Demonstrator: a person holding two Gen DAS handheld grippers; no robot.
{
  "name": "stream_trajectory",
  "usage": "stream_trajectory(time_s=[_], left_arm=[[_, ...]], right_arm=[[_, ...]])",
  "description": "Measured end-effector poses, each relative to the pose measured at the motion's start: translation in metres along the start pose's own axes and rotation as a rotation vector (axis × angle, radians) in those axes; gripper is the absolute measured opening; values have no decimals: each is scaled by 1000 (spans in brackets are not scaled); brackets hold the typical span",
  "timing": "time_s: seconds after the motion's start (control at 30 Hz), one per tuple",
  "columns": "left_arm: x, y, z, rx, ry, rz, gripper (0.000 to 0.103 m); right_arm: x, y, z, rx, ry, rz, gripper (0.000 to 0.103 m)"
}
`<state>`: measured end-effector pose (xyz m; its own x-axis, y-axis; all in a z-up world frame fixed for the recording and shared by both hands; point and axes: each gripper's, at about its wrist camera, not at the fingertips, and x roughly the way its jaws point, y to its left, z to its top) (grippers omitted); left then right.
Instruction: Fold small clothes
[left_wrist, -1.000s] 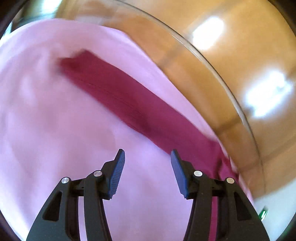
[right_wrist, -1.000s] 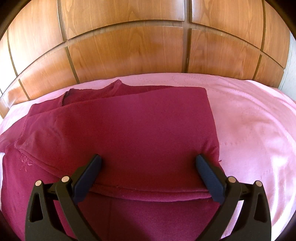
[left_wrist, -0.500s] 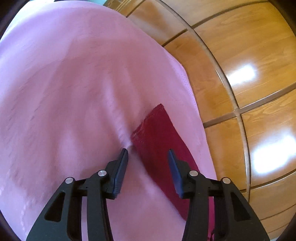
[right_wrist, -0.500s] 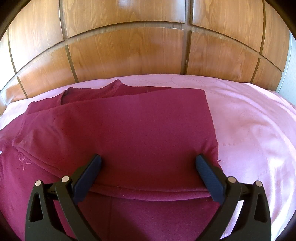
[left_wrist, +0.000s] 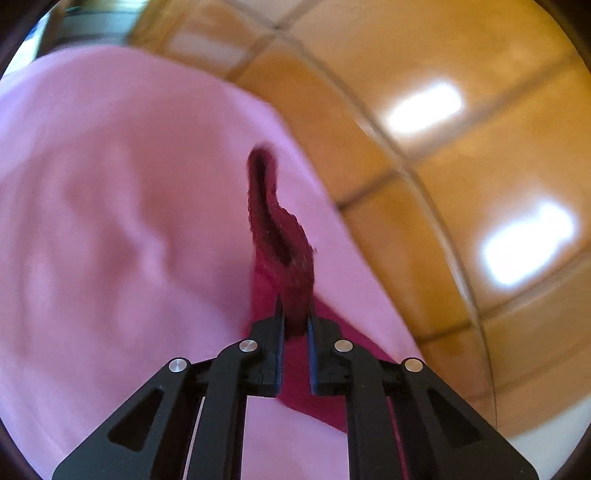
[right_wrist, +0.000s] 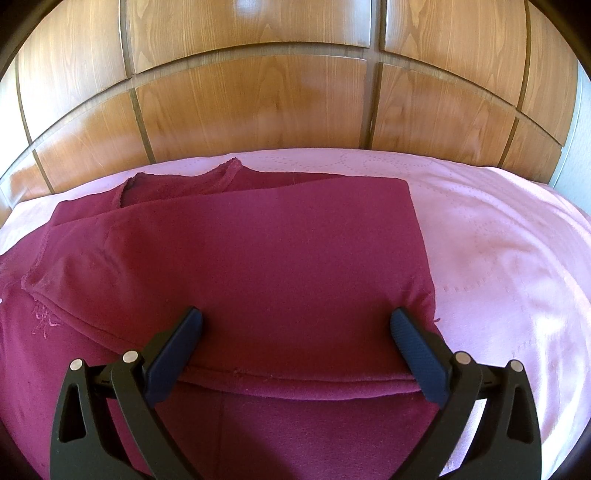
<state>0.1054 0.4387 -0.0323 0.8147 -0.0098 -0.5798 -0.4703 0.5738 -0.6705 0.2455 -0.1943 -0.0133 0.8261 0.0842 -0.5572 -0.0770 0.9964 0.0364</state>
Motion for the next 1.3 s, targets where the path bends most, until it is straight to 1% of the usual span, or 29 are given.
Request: stream_trajectory(time_s=[0.07,0.1,0.23,0.37,0.47,0.53,0.6,0.67,0.7,0.77,0.87,0.9,0.97,1.03,1.07,1.13,1.2,1.23,1.27,1.3], left_arm=[[1,-34,-19,72,20,-54,9],[2,-45,-26,94,31,-74,9],[21,-105,-76,207,129,-170,9],[48,-147,-122,289,226,-208,9],[70,-172,-157,359,287,-194,9],[79,-181,-171,394,320,-188,9],[89,-190,-185,453,339,-150,12],[91,-195,-195,508,344,-131,24],[86,-195,-201,529,340,-134,26],[79,-192,-204,538,331,-136,34],[60,-186,-207,512,308,-161,35],[51,-180,-208,512,291,-156,35],[47,-173,-211,522,269,-137,35],[42,-162,-211,525,239,-77,35],[40,-153,-212,521,221,-21,35],[38,-141,-210,508,216,27,35],[37,-132,-207,491,205,69,35],[36,-127,-205,484,199,85,35],[35,-123,-204,476,194,97,35],[35,-119,-202,463,191,105,35]], right_arm=[[0,0,0,0,0,0,101],[0,0,0,0,0,0,101],[0,-1,0,2,-1,4,101],[-1,-1,0,2,-1,5,101],[-1,-2,0,5,-2,8,101],[-1,-2,0,7,-2,10,101],[-1,-2,0,8,-2,10,101],[-1,-2,-1,10,-2,12,101],[-2,-2,-1,11,-2,13,101],[-2,-1,-1,12,-2,13,101],[-2,-2,1,18,9,22,101],[-4,-2,4,21,13,20,100],[-11,1,8,24,4,8,98],[-23,13,14,42,-9,70,85],[-28,21,17,49,-7,128,82],[-34,50,23,43,18,274,69],[-33,86,29,26,67,407,60],[-31,102,31,17,86,449,56],[-27,124,33,2,110,494,56],[-23,138,35,-9,125,513,55]])
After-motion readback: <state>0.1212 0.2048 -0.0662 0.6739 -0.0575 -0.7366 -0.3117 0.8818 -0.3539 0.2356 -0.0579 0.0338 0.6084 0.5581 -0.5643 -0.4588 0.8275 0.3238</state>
